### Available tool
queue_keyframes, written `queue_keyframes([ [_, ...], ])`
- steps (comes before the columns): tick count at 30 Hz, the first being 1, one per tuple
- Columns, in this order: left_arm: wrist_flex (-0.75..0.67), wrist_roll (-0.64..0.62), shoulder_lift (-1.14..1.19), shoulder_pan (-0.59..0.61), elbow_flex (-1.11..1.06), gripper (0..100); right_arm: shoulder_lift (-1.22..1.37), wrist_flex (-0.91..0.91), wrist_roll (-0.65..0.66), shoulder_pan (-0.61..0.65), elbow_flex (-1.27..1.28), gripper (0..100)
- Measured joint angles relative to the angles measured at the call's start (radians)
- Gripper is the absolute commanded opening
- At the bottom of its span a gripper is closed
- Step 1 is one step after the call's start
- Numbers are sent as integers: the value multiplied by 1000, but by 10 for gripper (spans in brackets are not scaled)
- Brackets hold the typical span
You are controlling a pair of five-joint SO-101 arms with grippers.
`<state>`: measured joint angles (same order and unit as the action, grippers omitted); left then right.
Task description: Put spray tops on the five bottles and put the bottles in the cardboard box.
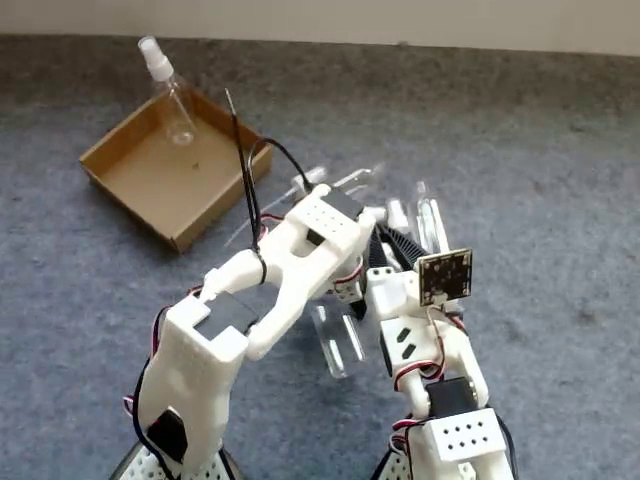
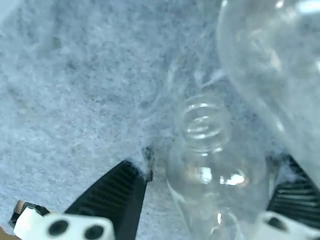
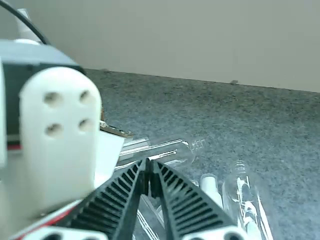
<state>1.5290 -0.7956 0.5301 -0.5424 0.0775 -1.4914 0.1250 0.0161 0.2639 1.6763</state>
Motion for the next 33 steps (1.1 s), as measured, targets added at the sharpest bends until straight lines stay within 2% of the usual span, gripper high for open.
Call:
queue_keyframes([
  [9,2,0,2,0,0,315,0,0,0,0,0,8],
  [17,-6,-2,2,0,11,65,-6,0,0,0,0,8],
  [26,5,0,2,-3,31,71,-2,0,0,0,0,8],
  [33,164,196,-28,48,100,70,-2,0,0,2,0,8],
])
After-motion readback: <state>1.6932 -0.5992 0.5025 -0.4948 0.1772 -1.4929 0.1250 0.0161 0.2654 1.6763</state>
